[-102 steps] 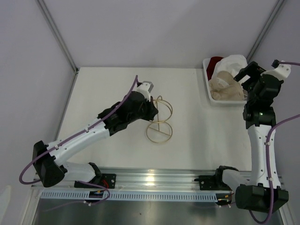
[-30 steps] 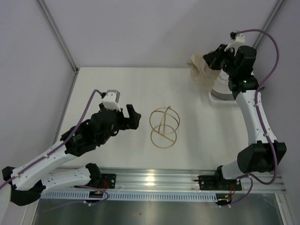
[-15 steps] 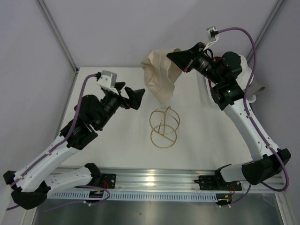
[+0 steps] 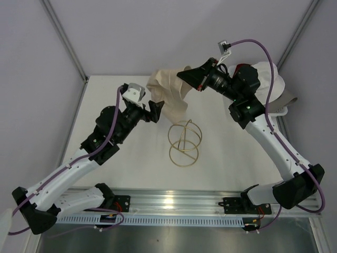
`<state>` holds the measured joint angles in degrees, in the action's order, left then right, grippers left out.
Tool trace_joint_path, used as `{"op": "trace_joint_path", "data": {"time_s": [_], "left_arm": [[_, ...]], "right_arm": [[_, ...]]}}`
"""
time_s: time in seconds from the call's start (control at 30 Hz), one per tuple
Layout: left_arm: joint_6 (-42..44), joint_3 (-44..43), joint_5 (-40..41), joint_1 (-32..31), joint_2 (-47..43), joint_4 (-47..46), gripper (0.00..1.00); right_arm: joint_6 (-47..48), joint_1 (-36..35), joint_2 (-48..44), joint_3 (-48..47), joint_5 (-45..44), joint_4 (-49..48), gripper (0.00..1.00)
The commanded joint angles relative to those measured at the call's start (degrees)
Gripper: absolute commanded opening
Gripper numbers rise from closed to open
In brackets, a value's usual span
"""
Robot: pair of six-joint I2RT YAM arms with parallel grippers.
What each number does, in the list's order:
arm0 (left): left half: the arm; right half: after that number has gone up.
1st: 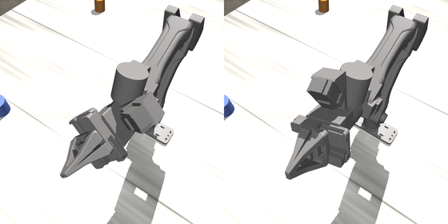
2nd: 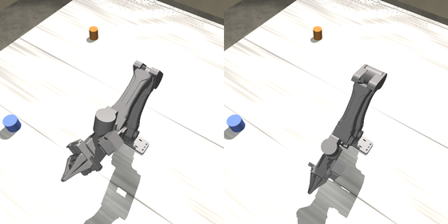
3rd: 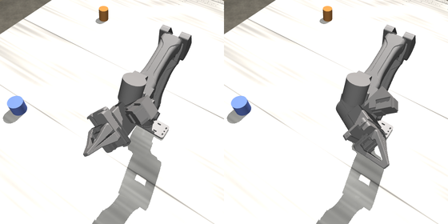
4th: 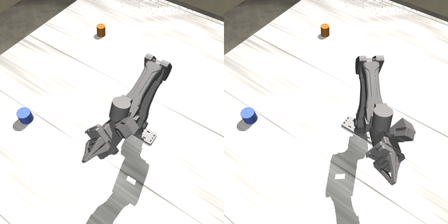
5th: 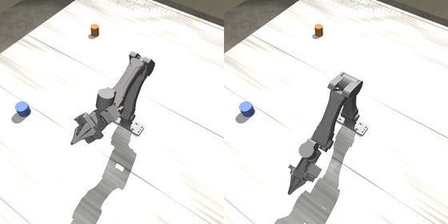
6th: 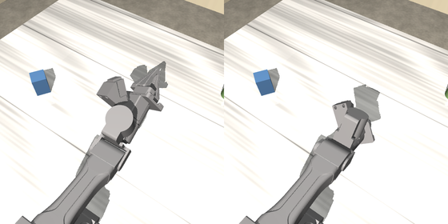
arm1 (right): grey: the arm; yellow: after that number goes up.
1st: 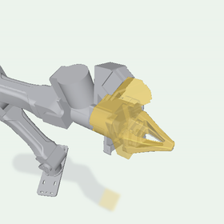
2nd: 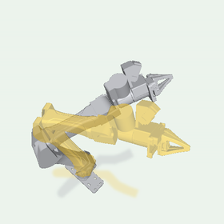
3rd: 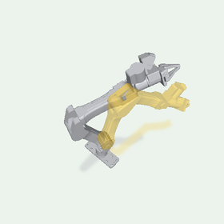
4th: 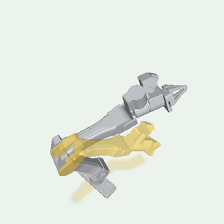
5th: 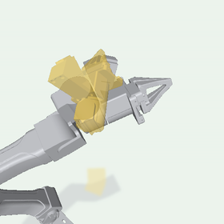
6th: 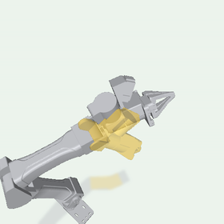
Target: Stack the hats
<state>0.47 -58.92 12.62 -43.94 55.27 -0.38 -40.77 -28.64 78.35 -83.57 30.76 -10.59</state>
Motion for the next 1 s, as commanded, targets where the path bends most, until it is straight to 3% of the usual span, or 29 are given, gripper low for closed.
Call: {"op": "trace_joint_path", "data": {"time_s": [0.0,0.3,0.4,0.47,0.5,0.6,0.83,0.97], "left_arm": [[1.82,0.2,-0.67,1.75,2.12,-5.32,0.81],[-2.31,1.61,-4.98,5.71,8.18,-10.77,0.79],[-3.98,0.91,-4.8,5.71,10.74,-11.13,0.72],[-5.65,0.47,-4.71,5.71,12.14,-11.66,0.51],[-6.09,0.47,-4.89,5.71,12.49,-11.92,0.31],[-7.24,-0.49,-3.58,5.71,13.11,-11.13,0.01],[-1.28,-1.81,-2.25,5.97,4.43,-6.48,0.01],[4.71,-9.0,-6.46,6.68,-0.24,5.25,0.01]], "right_arm": [[-1.85,-0.71,-1.53,0.51,2.46,-4.61,0.0],[-0.89,-0.8,-2.76,2.01,1.93,-5.32,0.0],[-0.97,-0.89,-3.02,2.36,1.76,-5.32,0.0],[-0.89,-0.8,-3.37,3.06,1.49,-5.49,0.0],[-0.89,-0.89,-3.72,3.32,1.23,-5.41,0.0],[-0.45,-0.8,-4.17,4.03,0.7,-5.15,0.0],[3.41,-0.8,-6.36,4.47,-3.86,0.21,0.0],[4.91,-0.8,-7.07,4.21,-6.59,3.46,0.0]]}}
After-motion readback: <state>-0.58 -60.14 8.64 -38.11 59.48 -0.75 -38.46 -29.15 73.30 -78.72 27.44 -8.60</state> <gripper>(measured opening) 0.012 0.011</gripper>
